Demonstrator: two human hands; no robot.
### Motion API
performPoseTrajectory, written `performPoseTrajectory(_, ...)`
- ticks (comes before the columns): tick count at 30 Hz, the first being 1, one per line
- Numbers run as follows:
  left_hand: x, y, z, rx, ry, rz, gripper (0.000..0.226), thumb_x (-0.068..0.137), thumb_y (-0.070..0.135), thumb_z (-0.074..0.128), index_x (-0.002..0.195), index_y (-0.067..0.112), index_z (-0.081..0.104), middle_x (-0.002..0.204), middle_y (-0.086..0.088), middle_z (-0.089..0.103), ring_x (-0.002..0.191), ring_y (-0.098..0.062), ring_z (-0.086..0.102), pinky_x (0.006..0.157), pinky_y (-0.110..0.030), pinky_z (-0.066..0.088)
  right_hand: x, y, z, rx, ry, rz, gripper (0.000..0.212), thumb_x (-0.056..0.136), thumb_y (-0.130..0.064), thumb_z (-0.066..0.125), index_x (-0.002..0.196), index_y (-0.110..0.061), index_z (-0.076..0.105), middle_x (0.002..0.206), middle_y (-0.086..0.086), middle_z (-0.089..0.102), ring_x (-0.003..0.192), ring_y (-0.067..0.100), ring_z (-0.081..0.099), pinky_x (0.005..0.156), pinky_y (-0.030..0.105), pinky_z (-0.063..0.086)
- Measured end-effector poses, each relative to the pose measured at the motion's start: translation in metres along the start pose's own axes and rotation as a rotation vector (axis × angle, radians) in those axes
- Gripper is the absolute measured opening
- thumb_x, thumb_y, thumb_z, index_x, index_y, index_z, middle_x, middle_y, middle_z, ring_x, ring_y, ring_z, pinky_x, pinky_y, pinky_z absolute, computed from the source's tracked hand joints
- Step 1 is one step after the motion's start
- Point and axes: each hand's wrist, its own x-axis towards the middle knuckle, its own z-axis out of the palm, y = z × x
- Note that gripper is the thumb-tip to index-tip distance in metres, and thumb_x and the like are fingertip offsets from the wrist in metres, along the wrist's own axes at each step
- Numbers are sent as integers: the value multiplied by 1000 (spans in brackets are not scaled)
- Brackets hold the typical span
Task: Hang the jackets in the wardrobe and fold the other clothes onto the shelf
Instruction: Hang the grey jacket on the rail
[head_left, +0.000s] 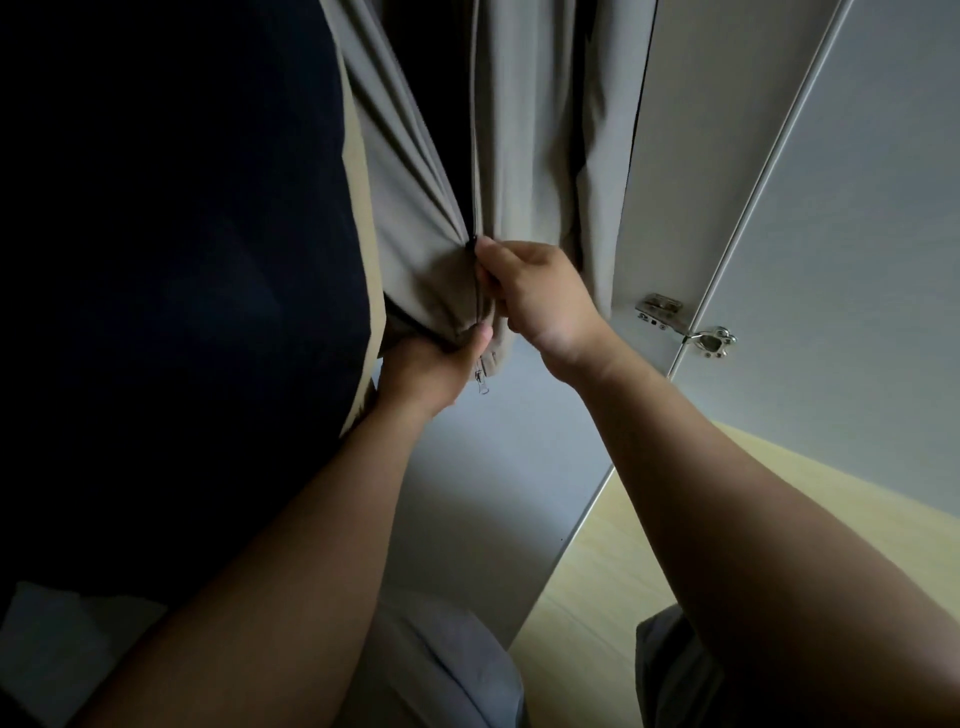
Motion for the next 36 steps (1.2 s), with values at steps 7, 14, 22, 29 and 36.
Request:
performPoseTrajectory(7,-18,47,-36,189,403,307,58,86,63,67,68,8,63,55,3,51,45,-10,36,51,-18,31,0,-7,-3,-22,11,23,46,99,-26,55,54,-21,46,52,-4,37,44,9,29,44,21,24)
performPoseTrajectory(14,-12,60,-24,-115,516,509,26,91,21,72,75,4,60,58,16,47,51,1,48,51,-5,30,3,-13,-9,-23,-4,32,49,98,-23,56,53,-20,39,46,-8,34,43,9,27,46,23,25)
performPoseTrajectory(22,-2,78,-22,192,616,546,43,86,52,32,73,18,55,63,6,53,59,-16,55,52,-24,22,8,-51,-17,256,60,-161,46,101,-24,54,56,-21,46,48,-6,38,40,6,32,41,17,28)
performPoseTrajectory(29,10,111,-34,2,698,669,26,92,20,68,75,3,60,74,-15,65,69,-34,62,61,-40,44,16,-56,-23,134,135,-139,46,103,-31,52,58,-18,51,49,-9,46,47,7,37,53,29,31)
performPoseTrajectory(36,32,138,-64,171,536,655,55,85,49,21,69,11,56,75,-10,68,72,-29,62,63,-31,34,45,-149,-42,25,94,-275,54,100,-29,51,47,-22,45,46,-8,41,43,8,37,50,27,31)
